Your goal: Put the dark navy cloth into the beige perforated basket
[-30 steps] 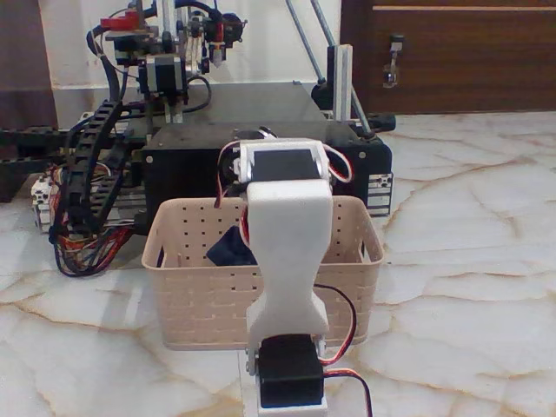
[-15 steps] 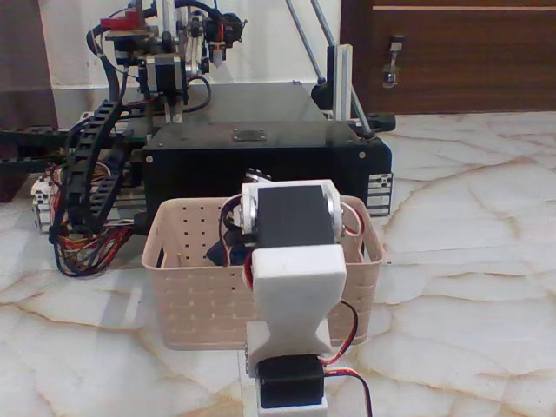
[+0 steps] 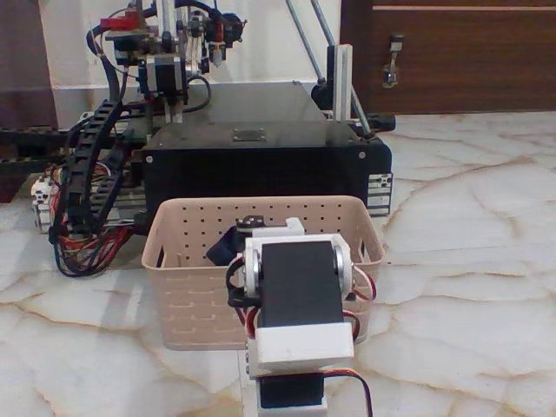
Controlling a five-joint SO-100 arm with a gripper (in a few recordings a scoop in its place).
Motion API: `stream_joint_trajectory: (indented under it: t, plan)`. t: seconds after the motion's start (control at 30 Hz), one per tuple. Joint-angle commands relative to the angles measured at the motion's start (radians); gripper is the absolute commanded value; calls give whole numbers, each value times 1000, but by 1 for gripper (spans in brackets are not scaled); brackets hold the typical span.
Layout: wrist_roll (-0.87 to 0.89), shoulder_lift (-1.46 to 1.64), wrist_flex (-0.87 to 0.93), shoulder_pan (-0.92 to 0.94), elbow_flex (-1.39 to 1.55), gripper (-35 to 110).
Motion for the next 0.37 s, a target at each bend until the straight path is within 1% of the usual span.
stream_joint_trajectory:
  t: [0.0,0.1,0.2,0.33]
  plan:
    - [-29,21,-71,6,25,0]
    - [-78,21,-199,8,74,0]
    - [-153,21,-229,29,97,0]
    - [-132,21,-233,28,97,0]
